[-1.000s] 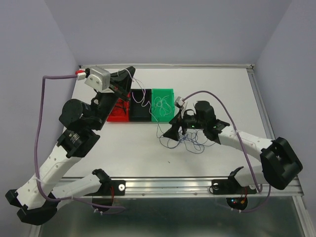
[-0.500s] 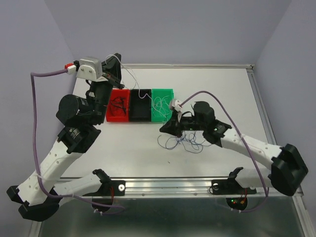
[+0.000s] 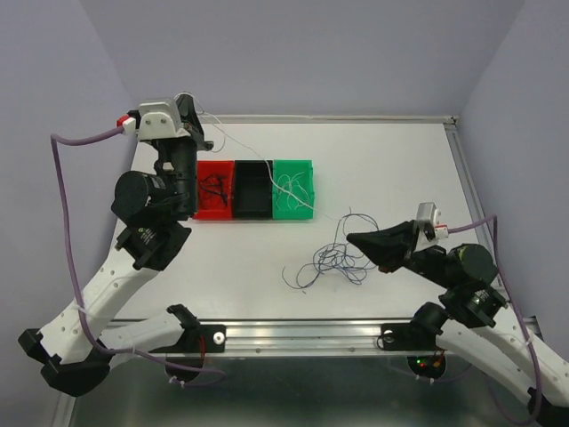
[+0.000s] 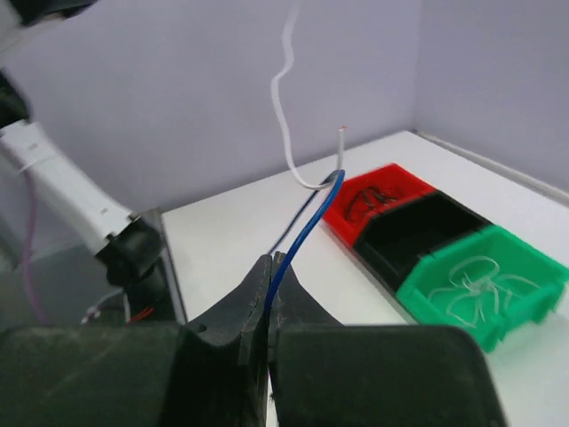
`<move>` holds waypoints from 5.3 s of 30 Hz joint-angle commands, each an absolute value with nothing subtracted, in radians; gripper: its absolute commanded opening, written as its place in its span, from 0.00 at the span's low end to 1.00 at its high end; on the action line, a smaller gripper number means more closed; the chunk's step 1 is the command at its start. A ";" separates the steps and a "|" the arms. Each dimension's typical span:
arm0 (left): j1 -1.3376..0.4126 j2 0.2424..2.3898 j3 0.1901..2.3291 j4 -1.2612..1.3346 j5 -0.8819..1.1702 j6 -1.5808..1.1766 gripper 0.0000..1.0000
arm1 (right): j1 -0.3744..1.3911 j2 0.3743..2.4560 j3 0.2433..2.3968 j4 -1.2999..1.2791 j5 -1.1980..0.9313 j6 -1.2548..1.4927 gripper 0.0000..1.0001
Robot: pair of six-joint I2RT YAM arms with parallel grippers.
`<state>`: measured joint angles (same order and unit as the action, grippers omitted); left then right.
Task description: Untangle the cables
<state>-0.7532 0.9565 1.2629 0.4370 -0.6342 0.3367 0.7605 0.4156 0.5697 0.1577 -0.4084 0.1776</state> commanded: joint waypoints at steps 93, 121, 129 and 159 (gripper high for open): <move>-0.230 1.002 1.267 0.242 0.437 -0.206 0.00 | 0.756 0.966 0.830 -0.181 0.457 0.379 0.70; -0.474 1.377 1.344 0.337 0.353 -0.215 0.00 | 0.756 0.732 0.710 -0.075 0.537 0.379 0.83; -0.476 1.560 1.341 0.344 0.341 -0.158 0.00 | 0.756 0.640 0.675 -0.078 0.525 0.365 0.83; -0.531 1.265 1.273 0.423 0.321 -0.120 0.00 | 0.756 0.692 0.690 -0.077 0.517 0.377 0.83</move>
